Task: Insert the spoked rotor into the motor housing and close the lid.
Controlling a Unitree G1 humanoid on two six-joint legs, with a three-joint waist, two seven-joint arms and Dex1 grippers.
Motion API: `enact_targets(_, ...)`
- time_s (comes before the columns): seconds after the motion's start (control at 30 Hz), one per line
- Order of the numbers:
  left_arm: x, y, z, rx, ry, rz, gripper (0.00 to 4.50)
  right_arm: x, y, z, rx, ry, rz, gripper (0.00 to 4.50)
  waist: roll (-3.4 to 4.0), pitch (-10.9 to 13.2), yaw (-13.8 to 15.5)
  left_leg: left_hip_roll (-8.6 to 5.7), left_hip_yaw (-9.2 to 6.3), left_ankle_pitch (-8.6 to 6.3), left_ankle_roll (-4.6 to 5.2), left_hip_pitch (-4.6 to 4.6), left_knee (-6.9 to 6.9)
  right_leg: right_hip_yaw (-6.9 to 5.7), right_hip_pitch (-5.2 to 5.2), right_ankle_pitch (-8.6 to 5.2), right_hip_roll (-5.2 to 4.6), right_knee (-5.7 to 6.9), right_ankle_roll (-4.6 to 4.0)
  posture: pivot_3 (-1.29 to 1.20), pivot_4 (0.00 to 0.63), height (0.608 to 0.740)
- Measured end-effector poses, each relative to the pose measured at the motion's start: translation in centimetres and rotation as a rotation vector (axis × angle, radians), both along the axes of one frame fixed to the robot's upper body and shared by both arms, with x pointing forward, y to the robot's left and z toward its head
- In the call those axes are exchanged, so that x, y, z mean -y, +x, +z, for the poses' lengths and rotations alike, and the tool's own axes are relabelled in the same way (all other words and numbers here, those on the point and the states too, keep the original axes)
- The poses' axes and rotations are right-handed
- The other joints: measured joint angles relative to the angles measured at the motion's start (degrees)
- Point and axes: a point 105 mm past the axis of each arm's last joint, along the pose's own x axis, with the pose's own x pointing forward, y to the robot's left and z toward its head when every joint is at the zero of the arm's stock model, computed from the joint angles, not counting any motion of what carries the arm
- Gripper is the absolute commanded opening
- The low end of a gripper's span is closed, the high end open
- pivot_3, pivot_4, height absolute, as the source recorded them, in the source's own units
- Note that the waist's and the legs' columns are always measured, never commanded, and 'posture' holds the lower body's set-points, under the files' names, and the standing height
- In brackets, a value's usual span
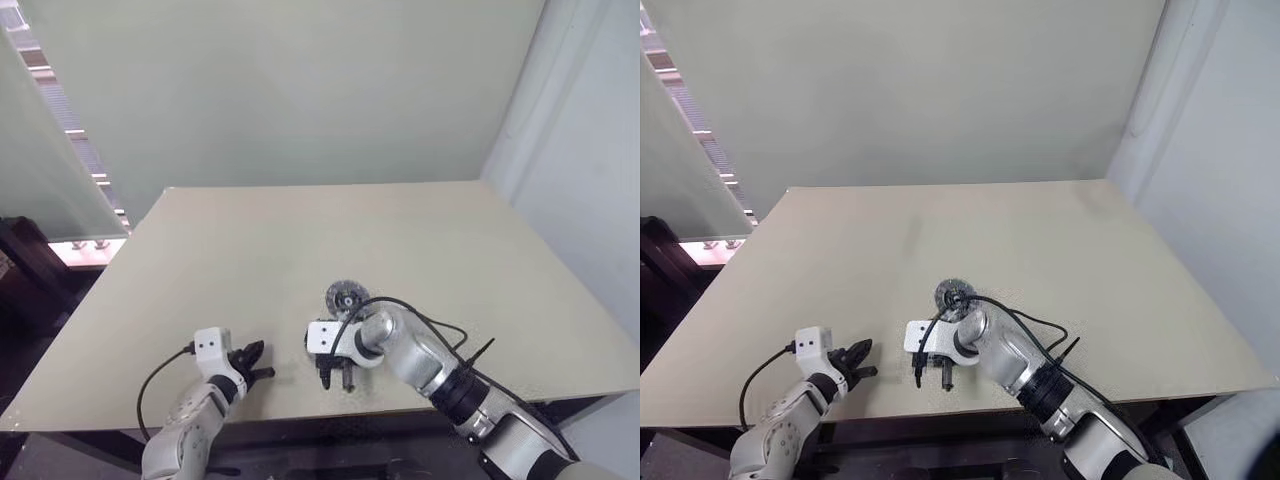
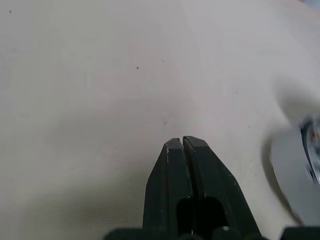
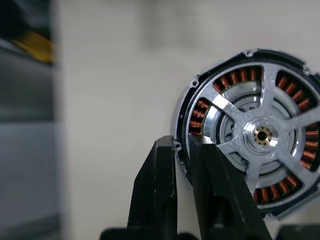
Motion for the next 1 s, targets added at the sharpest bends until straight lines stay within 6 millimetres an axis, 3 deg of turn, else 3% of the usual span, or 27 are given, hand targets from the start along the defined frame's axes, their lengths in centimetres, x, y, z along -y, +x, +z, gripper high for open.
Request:
enact_targets(0.2, 0.6, 0.0, -0.7, -0.008, -0.02, 0.014, 0.0, -0.9, -0.9, 0.3, -0.123, 0.061, -0.179, 0.1, 0.0, 0.0, 0.0, 0.01, 0.0, 0.0, -0.02, 0.02, 0.03, -0.08, 0.02, -0.01, -0.02, 0.01, -0.01, 0.0, 0.0, 0.74)
enact_targets(0.43, 1.3, 0.3, -1.3, -0.005, -0.034, 0.025, 0.0, -3.0, -0.1, 0.5, -0.228, 0.206, -0.493, 0.1, -0.03, 0.0, -0.1, 0.17, 0.07, -0.06, -0.12, 0.06, 0.0, -0.2, -0.02, 0.0, 0.02, 0.01, 0.0, 0.0, 0.0, 0.74)
enact_targets(0.67, 1.3, 0.3, -1.3, 0.007, -0.021, 0.034, 0.0, -3.1, 0.5, 0.0, -0.238, 0.238, -0.569, 0.1, 0.0, 0.0, -0.1, 0.26, 0.09, 0.0, -0.2, 0.14, 0.17, -0.36, 0.07, -0.09, 0.0, -0.01, -0.16, 0.0, 0.0, 0.74)
enact_targets(0.83, 1.2, 0.1, -1.5, 0.001, -0.015, 0.038, 0.0, -3.8, -0.1, -0.2, -0.199, 0.226, -0.512, 0.1, -0.02, 0.0, -0.3, 0.41, 0.15, 0.01, -0.21, 0.16, 0.18, -0.48, 0.05, -0.1, 0.01, -0.01, -0.16, 0.0, 0.0, 0.74)
enact_targets(1.0, 1.1, 0.1, -1.4, 0.004, -0.013, 0.035, 0.0, -3.9, -0.7, -0.2, -0.169, 0.224, -0.424, 1.76, -0.02, 0.0, -0.5, 0.45, 0.04, 0.01, -0.21, 0.06, 0.03, -0.65, -0.04, -0.02, 0.02, 0.0, -0.03, 0.0, 0.0, 0.74)
